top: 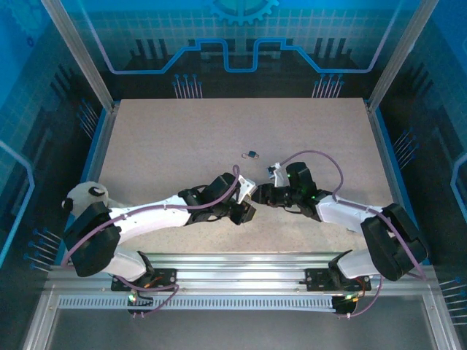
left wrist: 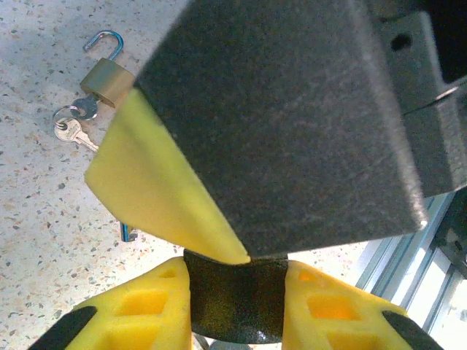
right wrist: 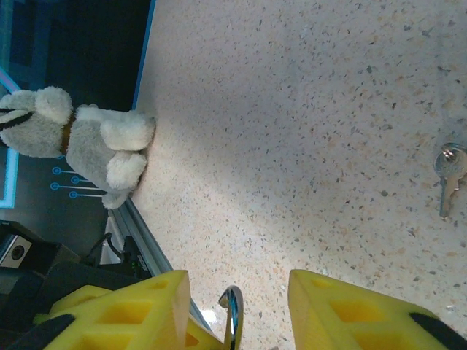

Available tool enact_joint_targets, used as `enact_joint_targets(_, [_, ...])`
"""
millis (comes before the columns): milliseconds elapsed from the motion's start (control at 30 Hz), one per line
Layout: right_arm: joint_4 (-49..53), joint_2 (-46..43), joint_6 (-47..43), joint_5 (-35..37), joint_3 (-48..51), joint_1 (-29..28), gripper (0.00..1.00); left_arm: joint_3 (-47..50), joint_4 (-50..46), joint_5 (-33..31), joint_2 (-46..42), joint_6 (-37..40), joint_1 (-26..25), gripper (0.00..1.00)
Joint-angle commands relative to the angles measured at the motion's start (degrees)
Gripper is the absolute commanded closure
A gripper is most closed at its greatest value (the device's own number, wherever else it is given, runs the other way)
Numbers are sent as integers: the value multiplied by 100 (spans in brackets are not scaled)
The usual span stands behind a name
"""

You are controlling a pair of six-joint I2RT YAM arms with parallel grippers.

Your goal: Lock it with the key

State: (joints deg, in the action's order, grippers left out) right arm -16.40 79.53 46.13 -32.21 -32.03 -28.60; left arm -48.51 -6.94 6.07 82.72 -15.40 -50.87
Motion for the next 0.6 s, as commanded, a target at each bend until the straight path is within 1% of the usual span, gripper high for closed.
enact_joint_targets(0, [-134, 48, -65, -151, -141, -76, 64, -180, 173, -39, -28, 133, -37, 100])
enact_joint_targets(300, [-91, 77, -105, -198, -185, -88, 77, -168, 162, -154, -77, 110, -37, 100])
enact_joint_targets(567, [-67, 120, -126, -276, -216, -93, 83, -152, 186, -273, -134, 69, -37, 100])
